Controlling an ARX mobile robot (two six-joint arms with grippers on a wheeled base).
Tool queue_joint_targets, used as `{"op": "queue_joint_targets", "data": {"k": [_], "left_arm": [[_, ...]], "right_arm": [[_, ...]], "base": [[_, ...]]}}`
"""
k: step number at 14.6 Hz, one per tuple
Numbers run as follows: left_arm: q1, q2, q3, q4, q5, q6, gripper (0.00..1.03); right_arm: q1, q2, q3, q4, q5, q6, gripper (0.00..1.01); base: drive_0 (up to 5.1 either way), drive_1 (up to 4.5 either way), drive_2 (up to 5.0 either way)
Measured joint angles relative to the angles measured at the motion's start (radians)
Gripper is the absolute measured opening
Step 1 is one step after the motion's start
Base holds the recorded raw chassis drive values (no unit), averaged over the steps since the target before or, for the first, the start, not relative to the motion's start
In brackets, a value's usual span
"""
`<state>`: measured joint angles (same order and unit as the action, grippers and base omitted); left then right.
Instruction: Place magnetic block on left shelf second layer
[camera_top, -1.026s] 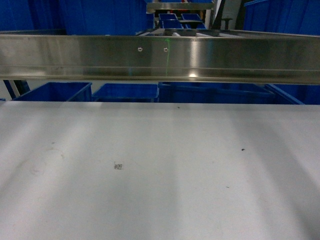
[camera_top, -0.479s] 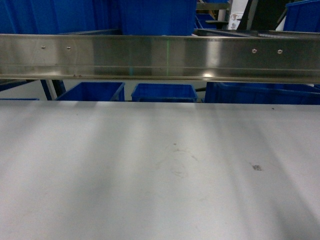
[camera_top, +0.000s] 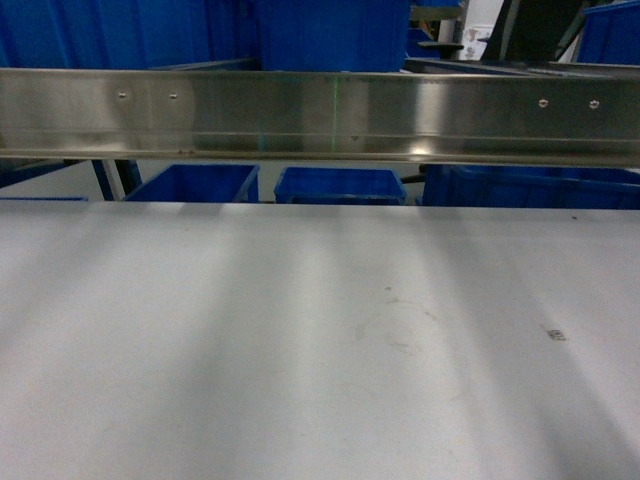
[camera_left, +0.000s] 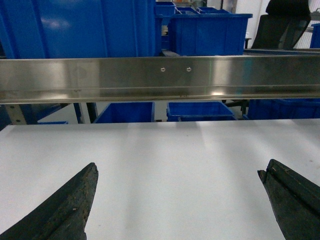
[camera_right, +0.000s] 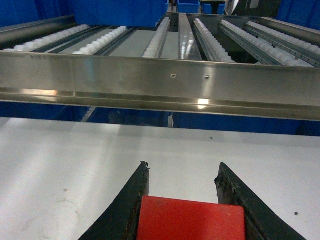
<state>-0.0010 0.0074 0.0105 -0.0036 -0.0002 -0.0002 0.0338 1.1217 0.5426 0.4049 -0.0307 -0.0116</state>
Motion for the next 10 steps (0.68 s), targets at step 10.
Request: {"op": "queue_joint_targets", "data": {"k": [10], "left_arm": [[0.000,0.000,0.000,0.000,0.000,0.000,0.98]], "right_arm": [[-0.001,0.001,0.000,-0.001,0.000,0.000,0.34]], "base": [[-4.9,1.73,3.1]]}}
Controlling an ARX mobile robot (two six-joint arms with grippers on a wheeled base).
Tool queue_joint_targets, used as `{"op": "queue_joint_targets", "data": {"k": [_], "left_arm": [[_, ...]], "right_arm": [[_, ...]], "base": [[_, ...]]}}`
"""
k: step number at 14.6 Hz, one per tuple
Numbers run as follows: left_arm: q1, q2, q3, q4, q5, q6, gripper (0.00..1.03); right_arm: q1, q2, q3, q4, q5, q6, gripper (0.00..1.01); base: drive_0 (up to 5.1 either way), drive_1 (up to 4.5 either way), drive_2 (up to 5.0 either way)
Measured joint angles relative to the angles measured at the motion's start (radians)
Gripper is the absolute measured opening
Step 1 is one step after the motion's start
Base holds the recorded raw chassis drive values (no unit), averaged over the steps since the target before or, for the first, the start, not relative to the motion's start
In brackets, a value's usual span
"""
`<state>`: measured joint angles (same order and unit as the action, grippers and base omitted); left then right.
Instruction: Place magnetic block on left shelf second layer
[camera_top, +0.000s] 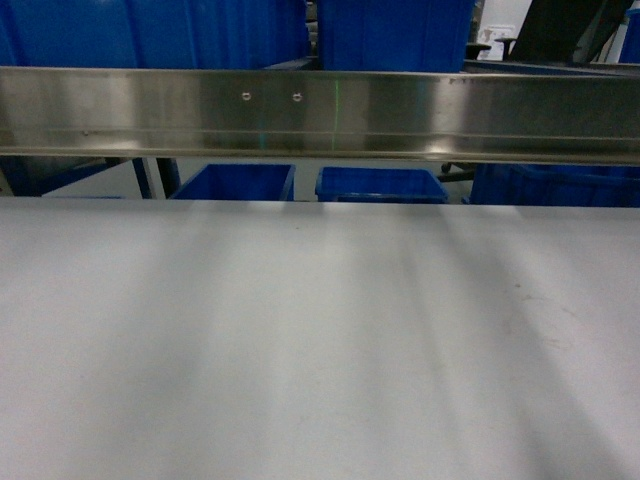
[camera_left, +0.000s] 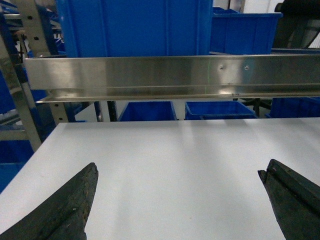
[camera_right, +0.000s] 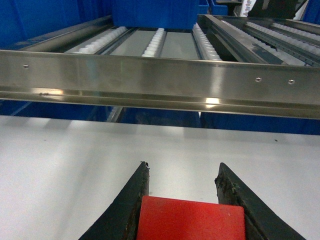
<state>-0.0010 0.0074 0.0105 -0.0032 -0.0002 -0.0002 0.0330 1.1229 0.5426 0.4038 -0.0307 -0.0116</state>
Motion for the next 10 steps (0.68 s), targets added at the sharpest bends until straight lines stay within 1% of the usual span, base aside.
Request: {"op": "queue_joint_targets", "data": {"k": [4,10], "left_arm": [[0.000,0.000,0.000,0.001,-0.001,0.000,0.98],[0.000,0.000,0.000,0.001,0.000,0.000,0.98]], "right_arm": [[0.000,0.000,0.000,0.002,0.000,0.000,0.34],[0.001,0.000,0.000,0.002,0.000,0.000,0.34]], "base": [[-4.9,1.98,2.9],[-4.9,1.52,3.3]]}}
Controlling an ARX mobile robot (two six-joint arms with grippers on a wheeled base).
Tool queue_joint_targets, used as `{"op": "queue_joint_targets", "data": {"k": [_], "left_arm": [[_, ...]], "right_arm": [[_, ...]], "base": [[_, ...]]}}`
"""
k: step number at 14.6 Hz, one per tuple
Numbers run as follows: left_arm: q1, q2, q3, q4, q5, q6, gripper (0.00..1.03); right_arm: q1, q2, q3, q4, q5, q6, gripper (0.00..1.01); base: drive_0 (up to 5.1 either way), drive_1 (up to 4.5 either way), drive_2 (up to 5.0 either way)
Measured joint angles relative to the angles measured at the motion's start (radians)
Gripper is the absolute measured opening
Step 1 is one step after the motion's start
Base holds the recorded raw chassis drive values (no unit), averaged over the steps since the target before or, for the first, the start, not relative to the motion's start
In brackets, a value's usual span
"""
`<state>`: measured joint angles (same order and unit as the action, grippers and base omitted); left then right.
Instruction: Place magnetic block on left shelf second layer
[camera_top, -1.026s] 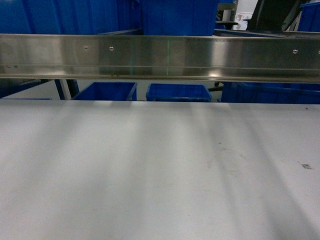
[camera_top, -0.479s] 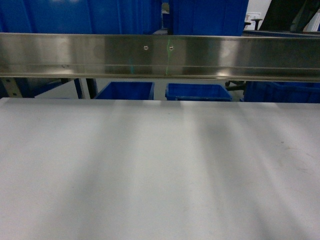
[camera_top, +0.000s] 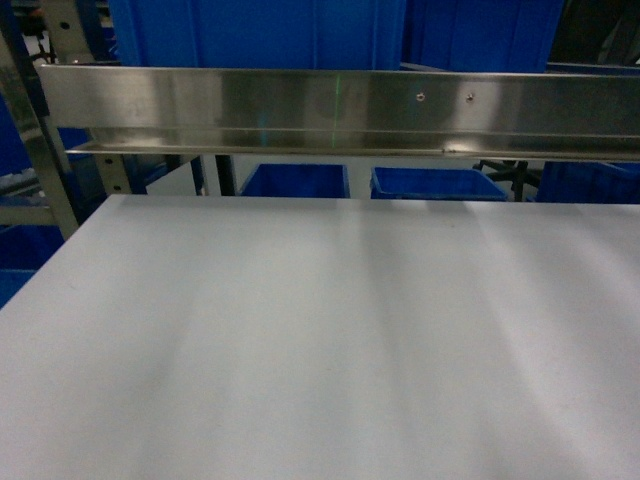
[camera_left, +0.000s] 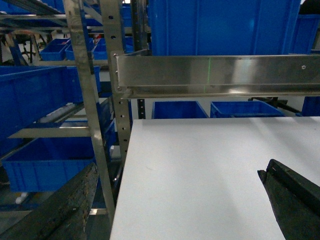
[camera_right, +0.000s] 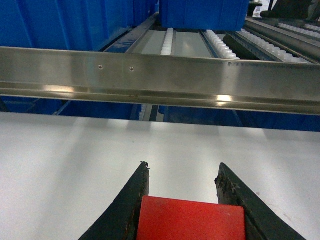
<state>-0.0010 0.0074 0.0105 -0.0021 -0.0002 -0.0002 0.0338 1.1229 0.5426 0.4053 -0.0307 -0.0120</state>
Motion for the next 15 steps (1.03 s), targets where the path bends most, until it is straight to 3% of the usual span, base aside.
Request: {"op": "queue_joint_targets", "data": {"k": [15], "left_arm": [[0.000,0.000,0.000,-0.001,0.000,0.000,0.98]], "right_arm": [[0.000,0.000,0.000,0.003,-0.003,0.000,0.34]], "base": [[-5.0,2.23,2.6]]}}
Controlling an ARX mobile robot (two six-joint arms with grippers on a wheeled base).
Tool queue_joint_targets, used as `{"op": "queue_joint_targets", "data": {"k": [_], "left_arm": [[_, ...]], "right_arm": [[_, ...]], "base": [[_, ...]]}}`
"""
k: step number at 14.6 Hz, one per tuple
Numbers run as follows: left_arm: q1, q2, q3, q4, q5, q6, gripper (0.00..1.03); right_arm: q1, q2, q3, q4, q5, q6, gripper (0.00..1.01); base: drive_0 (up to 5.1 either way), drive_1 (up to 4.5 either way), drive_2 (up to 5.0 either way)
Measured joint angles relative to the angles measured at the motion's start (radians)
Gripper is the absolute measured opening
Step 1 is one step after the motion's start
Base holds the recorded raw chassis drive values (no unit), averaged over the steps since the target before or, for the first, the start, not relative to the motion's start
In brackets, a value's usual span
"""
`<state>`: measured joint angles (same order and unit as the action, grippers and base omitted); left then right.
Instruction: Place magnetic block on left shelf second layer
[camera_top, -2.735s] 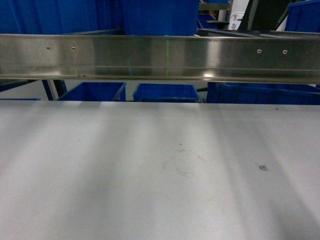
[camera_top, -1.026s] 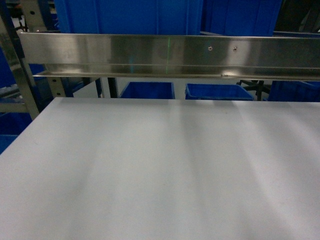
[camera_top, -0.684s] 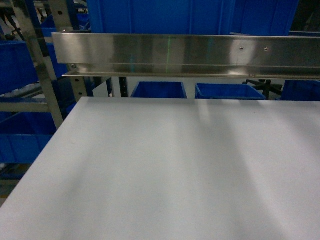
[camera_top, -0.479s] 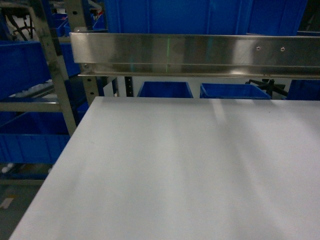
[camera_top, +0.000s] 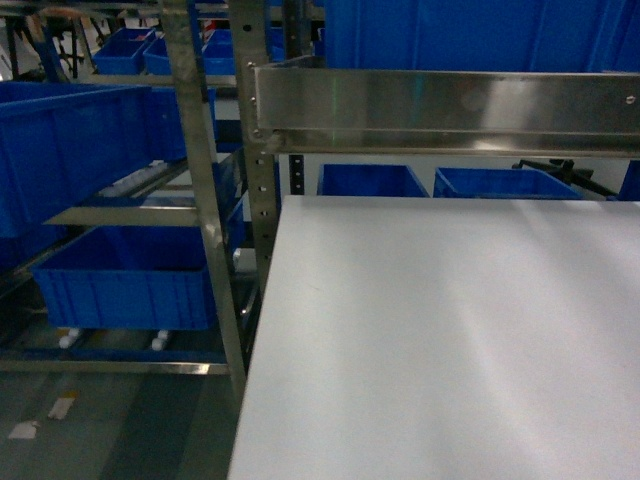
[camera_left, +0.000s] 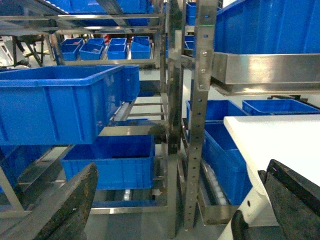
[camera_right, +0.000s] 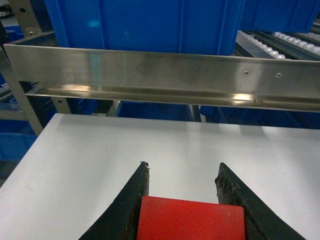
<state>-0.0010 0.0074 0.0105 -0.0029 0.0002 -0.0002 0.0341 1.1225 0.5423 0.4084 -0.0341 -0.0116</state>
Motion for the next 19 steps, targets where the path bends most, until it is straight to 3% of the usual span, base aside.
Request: {"op": "queue_joint_targets", "data": {"k": [19], "left_arm": [[0.000,0.000,0.000,0.000,0.000,0.000,0.98]], "right_arm": [[0.000,0.000,-0.001,-0.003,0.001,0.000,0.34]], "base": [[-4.6,3.88,0.8]]}}
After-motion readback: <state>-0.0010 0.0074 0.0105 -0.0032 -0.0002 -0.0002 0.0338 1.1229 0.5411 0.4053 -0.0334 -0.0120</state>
